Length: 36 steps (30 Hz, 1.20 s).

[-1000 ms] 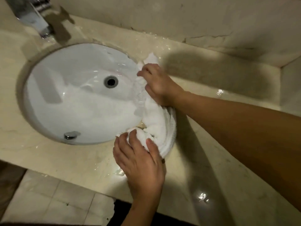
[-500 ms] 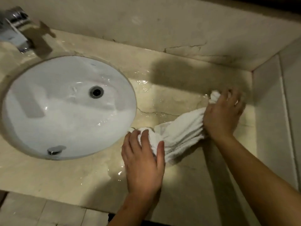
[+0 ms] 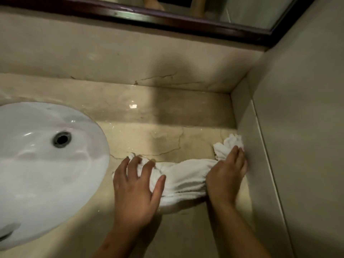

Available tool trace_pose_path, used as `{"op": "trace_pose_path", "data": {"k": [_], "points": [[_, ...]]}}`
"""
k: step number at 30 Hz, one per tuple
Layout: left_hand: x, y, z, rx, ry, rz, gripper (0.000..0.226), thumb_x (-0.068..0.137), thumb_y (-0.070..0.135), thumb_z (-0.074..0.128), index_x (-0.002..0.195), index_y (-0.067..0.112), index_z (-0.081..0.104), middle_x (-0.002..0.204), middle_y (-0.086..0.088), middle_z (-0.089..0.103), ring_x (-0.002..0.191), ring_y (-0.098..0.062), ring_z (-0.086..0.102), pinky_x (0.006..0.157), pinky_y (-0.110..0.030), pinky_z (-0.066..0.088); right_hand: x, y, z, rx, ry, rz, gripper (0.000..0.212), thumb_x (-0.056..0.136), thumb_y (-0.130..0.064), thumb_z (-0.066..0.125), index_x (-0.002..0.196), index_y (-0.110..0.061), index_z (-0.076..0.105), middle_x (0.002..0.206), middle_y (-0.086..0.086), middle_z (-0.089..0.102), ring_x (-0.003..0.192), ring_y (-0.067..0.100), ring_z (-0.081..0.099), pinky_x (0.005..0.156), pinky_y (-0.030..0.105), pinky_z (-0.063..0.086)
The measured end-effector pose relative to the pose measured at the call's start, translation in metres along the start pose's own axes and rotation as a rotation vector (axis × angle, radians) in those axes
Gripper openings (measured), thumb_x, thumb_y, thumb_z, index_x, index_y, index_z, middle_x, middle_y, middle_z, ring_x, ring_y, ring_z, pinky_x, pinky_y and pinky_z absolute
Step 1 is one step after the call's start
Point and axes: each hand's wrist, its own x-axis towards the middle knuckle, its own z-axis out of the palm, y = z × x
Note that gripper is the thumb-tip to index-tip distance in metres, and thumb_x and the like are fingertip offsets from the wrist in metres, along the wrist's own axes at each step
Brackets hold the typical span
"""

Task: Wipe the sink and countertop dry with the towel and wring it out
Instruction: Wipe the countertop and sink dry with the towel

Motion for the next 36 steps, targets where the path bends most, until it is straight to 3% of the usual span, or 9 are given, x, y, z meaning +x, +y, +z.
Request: {"op": "trace_pose_path", "data": {"k": [7, 12, 18, 21, 23, 30, 36], "points": [[0.031, 0.010, 0.004, 0.015, -0.001, 0.044, 0.054, 0.098, 0.058, 0.036, 0.130, 0.024, 0.062, 0.140, -0.013, 0.054, 0.138, -0.039, 0.041, 0.109, -0.057, 0.037, 0.048, -0.024, 0.017, 0.110, 0.122, 0.034, 0.059, 0.093, -0.012, 0.037, 0.151, 0.001, 0.041, 0.157, 0.022, 0.035, 0.141, 0.042, 0.031, 0.117, 0.045, 0.025], [0.068, 0.023, 0.008, 0.011, 0.038, 0.022, 0.052, 0.100, 0.057, 0.034, 0.129, 0.024, 0.060, 0.140, -0.009, 0.050, 0.138, -0.036, 0.039, 0.110, -0.055, 0.036, 0.105, -0.042, 0.029, 0.035, 0.031, -0.095, 0.050, 0.096, -0.012, 0.047, 0.145, 0.001, 0.047, 0.152, 0.025, 0.041, 0.138, 0.043, 0.035, 0.118, 0.048, 0.026], [0.108, 0.032, 0.017, -0.020, 0.134, 0.040, 0.047, 0.102, 0.053, 0.039, 0.126, 0.020, 0.063, 0.139, -0.012, 0.051, 0.138, -0.038, 0.041, 0.110, -0.055, 0.037, 0.158, -0.070, 0.042, 0.078, -0.057, -0.285, 0.069, 0.085, -0.024, 0.036, 0.150, 0.000, 0.041, 0.158, 0.024, 0.032, 0.145, 0.042, 0.029, 0.120, 0.041, 0.023], [0.111, 0.032, 0.022, 0.005, 0.168, 0.025, 0.047, 0.101, 0.051, 0.041, 0.123, 0.018, 0.065, 0.136, -0.014, 0.052, 0.136, -0.037, 0.044, 0.109, -0.054, 0.039, 0.164, -0.069, 0.048, 0.080, -0.068, -0.360, 0.053, 0.095, -0.009, 0.046, 0.146, 0.005, 0.042, 0.154, 0.029, 0.034, 0.142, 0.045, 0.032, 0.114, 0.038, 0.023], [0.111, 0.030, 0.025, 0.029, 0.170, 0.014, 0.048, 0.101, 0.052, 0.040, 0.124, 0.019, 0.066, 0.135, -0.015, 0.054, 0.134, -0.038, 0.045, 0.109, -0.053, 0.040, 0.163, -0.069, 0.050, 0.077, -0.067, -0.417, 0.052, 0.092, -0.006, 0.044, 0.142, 0.008, 0.046, 0.149, 0.032, 0.040, 0.135, 0.050, 0.037, 0.114, 0.045, 0.027], [0.097, 0.030, 0.025, 0.042, 0.198, -0.087, 0.046, 0.101, 0.051, 0.041, 0.129, 0.023, 0.064, 0.137, -0.015, 0.053, 0.136, -0.037, 0.043, 0.111, -0.053, 0.038, 0.160, -0.082, 0.053, 0.101, -0.105, -0.482, 0.063, 0.088, -0.025, 0.034, 0.140, 0.007, 0.050, 0.143, 0.032, 0.047, 0.129, 0.049, 0.043, 0.110, 0.043, 0.035], [0.084, 0.010, 0.015, 0.042, 0.234, -0.135, 0.045, 0.101, 0.050, 0.041, 0.129, 0.023, 0.064, 0.136, -0.015, 0.052, 0.134, -0.038, 0.045, 0.110, -0.053, 0.038, 0.139, -0.113, 0.061, 0.098, -0.151, -0.582, 0.061, 0.088, -0.021, 0.038, 0.142, 0.005, 0.050, 0.145, 0.031, 0.045, 0.133, 0.048, 0.041, 0.113, 0.042, 0.032]]}}
